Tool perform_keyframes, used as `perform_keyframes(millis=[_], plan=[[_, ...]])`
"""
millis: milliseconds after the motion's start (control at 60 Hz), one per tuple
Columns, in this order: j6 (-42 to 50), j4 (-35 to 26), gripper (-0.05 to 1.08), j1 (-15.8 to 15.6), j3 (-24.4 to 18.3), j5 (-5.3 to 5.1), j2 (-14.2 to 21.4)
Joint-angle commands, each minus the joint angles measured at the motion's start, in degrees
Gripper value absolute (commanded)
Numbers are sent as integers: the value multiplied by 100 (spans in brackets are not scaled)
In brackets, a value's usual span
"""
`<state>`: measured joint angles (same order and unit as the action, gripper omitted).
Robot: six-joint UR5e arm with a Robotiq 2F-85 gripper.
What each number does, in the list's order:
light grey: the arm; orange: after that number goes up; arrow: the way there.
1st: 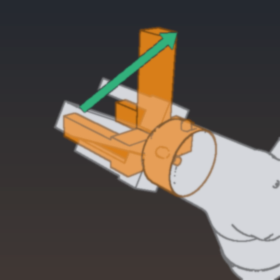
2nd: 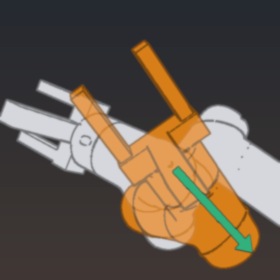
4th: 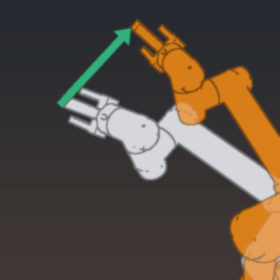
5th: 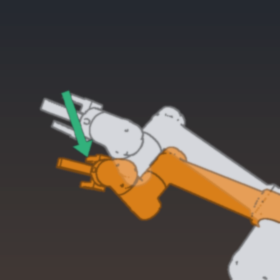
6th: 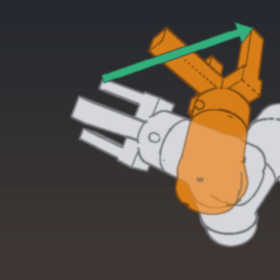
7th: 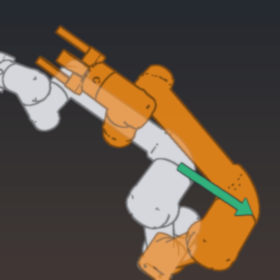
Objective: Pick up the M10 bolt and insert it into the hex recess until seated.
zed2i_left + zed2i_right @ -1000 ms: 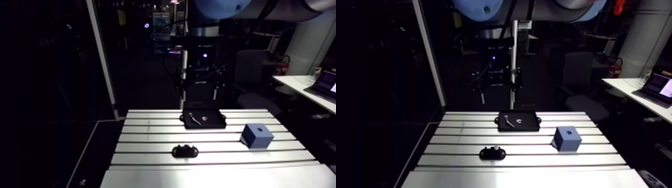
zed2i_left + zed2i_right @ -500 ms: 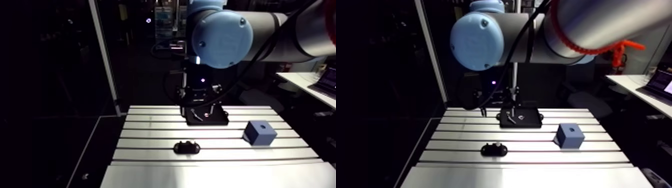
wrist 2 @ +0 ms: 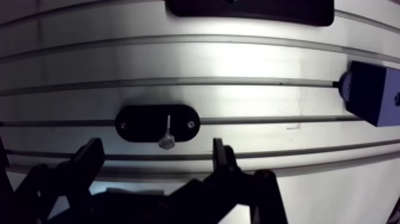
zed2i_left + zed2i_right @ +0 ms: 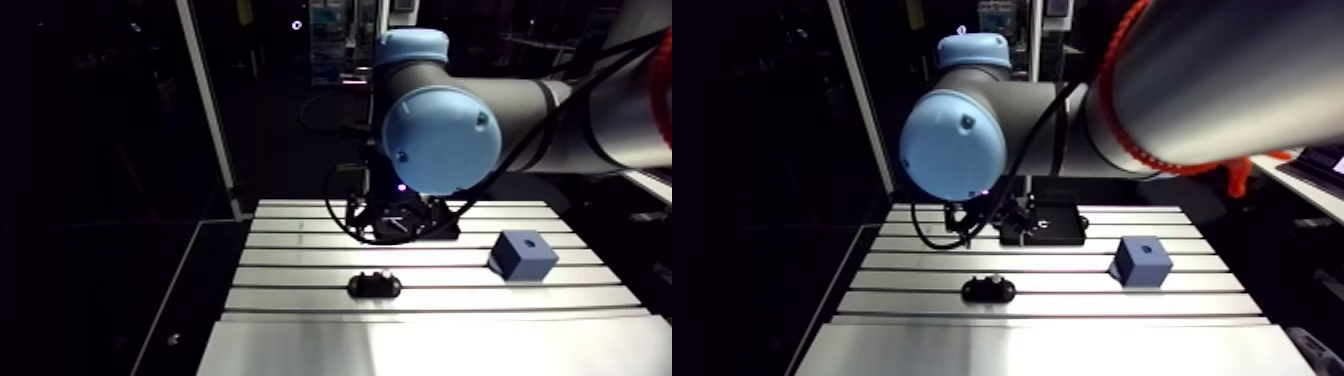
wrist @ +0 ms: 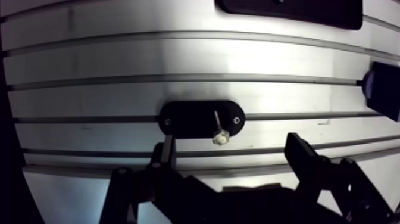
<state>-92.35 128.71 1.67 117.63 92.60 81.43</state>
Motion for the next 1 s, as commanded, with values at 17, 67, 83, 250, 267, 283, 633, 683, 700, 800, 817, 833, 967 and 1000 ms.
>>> perform_keyframes(millis=[17, 67, 83, 250, 267, 283, 633, 683, 700, 800, 817, 833, 967, 1000], plan=[[-31, 399, 1, 8, 199, -85, -62], [-104, 463, 1, 16, 252, -121, -62], [-104, 463, 1, 16, 252, -121, -62], [-198, 747, 1, 60, 444, -132, -71], [-198, 747, 1, 60, 444, -132, -71], [-199, 786, 1, 69, 471, -132, -71], [-288, 942, 2, 97, 650, -124, -115], [-288, 942, 3, 97, 652, -124, -115], [-288, 942, 3, 97, 652, -124, -115], [-295, 942, 3, 113, 659, -132, -115], [-304, 942, 3, 129, 668, -132, -115], [-304, 942, 3, 129, 668, -132, -115], [-322, 942, 4, 151, 696, -132, -115], [-323, 942, 4, 150, 696, -132, -108]])
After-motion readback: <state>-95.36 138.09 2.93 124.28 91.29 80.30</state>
